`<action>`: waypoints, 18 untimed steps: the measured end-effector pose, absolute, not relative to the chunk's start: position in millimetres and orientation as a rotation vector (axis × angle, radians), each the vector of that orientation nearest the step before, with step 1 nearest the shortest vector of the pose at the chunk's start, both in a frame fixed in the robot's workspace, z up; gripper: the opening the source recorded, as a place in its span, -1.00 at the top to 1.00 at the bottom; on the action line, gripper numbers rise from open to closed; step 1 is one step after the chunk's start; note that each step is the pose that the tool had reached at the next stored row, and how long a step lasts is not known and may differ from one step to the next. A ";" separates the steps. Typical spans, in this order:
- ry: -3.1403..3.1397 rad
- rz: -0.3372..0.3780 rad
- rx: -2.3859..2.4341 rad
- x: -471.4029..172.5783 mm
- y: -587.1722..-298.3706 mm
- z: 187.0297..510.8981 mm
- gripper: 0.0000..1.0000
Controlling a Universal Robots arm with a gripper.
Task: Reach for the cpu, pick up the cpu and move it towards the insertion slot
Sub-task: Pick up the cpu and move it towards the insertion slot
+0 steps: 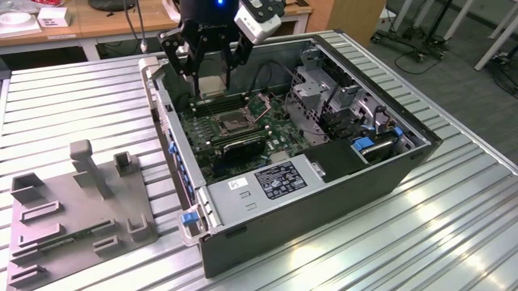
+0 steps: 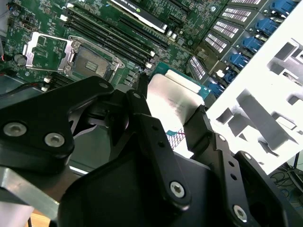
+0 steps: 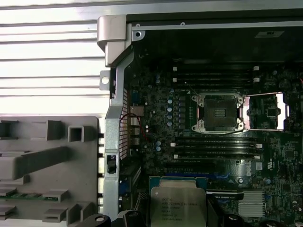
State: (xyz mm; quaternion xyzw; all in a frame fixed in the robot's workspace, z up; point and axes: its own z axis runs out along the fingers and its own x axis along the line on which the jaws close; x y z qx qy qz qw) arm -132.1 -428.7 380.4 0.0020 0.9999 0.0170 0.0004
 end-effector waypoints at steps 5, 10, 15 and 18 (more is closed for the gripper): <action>3.140 0.053 0.006 -130.7 -425.6 380.1 -0.09; 3.140 0.053 0.006 -129.5 -423.3 379.5 -0.09; 3.140 0.053 0.006 -127.7 -419.9 378.7 -0.09; 3.140 0.053 0.006 -126.5 -418.0 378.2 -0.09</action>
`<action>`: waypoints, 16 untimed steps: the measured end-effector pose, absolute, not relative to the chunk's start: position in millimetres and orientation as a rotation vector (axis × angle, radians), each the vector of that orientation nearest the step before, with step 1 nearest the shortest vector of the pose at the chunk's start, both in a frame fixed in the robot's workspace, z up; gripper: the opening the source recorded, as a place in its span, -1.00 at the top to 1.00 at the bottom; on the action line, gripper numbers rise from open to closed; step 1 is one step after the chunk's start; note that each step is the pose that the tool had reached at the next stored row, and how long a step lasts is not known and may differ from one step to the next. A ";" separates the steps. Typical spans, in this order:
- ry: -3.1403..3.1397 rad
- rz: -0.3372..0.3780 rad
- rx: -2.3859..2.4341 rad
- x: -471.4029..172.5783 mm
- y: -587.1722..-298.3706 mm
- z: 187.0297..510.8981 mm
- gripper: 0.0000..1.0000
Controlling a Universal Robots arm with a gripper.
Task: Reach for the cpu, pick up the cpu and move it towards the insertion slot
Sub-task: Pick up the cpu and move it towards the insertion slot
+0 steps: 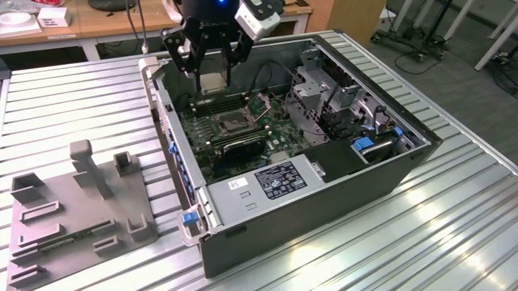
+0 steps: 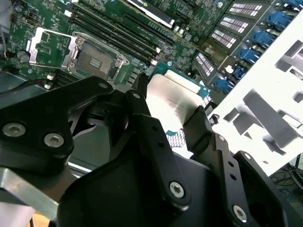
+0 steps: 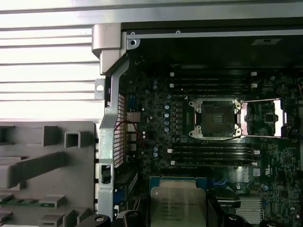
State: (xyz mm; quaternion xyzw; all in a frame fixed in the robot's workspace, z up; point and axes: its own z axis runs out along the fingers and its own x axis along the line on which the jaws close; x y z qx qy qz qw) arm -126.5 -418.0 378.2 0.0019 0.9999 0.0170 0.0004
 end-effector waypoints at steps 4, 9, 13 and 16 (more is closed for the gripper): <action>3.140 0.053 0.006 -124.8 -416.5 377.6 -0.09; 3.140 0.053 0.006 -123.0 -414.4 377.0 -0.09; 3.140 0.053 0.006 -121.4 -412.7 376.6 -0.09; 3.140 0.053 0.006 -120.0 -411.5 376.3 -0.09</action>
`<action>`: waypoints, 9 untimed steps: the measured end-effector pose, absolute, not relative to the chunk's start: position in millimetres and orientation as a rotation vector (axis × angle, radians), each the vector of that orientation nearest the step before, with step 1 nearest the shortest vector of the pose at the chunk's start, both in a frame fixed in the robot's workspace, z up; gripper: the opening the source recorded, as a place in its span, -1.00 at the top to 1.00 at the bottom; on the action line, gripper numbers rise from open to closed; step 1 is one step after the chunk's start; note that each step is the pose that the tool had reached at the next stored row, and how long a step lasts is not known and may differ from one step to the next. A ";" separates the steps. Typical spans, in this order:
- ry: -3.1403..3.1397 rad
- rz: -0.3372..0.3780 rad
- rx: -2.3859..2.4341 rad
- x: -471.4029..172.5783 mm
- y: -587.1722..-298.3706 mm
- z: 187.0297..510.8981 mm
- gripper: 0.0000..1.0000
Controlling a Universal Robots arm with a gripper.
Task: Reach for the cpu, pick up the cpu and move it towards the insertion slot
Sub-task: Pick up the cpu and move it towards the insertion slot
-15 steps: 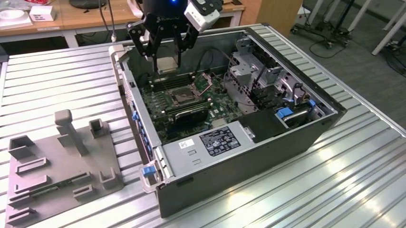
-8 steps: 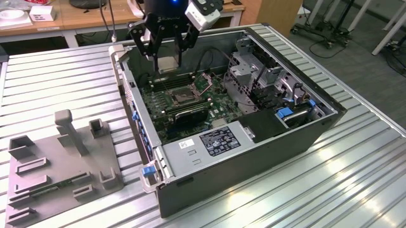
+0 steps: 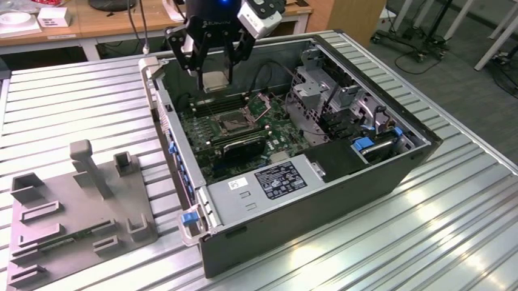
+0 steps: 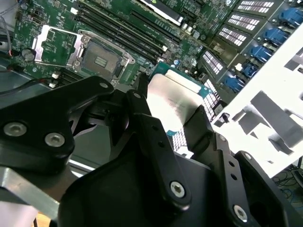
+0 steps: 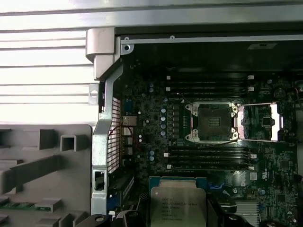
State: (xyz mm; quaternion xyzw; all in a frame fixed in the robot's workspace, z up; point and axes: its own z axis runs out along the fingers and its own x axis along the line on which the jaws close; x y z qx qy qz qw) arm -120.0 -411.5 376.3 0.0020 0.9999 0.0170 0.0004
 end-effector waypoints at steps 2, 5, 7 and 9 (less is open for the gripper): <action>3.140 0.053 0.006 -118.8 -410.4 376.1 -0.09; 3.140 0.053 0.006 -117.3 -408.8 375.8 -0.09; 3.140 0.053 0.006 -116.5 -407.9 375.7 -0.09; 3.140 0.053 0.006 -115.5 -407.1 375.5 -0.09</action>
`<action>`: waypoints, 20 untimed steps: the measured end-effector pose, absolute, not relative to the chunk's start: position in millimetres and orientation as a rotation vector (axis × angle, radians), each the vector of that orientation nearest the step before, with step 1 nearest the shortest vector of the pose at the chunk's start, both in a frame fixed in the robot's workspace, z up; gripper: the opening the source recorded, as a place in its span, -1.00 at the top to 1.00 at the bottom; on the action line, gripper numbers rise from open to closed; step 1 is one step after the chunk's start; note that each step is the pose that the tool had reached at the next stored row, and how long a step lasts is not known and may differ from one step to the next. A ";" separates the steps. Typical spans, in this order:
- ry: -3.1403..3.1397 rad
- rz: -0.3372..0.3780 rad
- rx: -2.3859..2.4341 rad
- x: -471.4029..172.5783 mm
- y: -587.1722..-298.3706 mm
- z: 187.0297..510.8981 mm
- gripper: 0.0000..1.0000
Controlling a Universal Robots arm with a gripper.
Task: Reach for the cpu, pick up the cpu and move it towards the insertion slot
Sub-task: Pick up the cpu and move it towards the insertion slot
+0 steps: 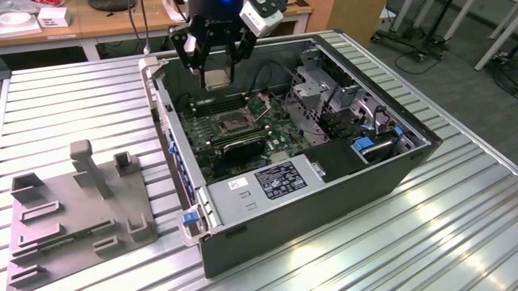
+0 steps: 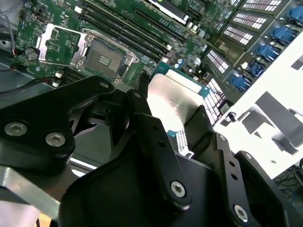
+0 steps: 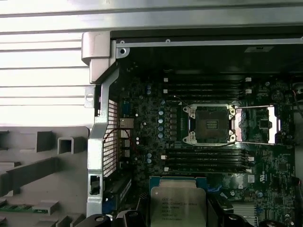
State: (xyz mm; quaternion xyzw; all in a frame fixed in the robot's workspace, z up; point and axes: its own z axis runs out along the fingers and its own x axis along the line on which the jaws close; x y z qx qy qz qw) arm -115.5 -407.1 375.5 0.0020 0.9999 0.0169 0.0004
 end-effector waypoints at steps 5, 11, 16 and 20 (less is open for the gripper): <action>3.140 0.053 0.006 -112.9 -404.9 375.0 -0.09; 3.140 0.053 0.006 -109.8 -401.1 373.9 -0.09; 3.140 0.053 0.007 -106.7 -393.4 372.6 -0.09; 3.140 0.053 0.007 -105.6 -390.0 371.8 -0.09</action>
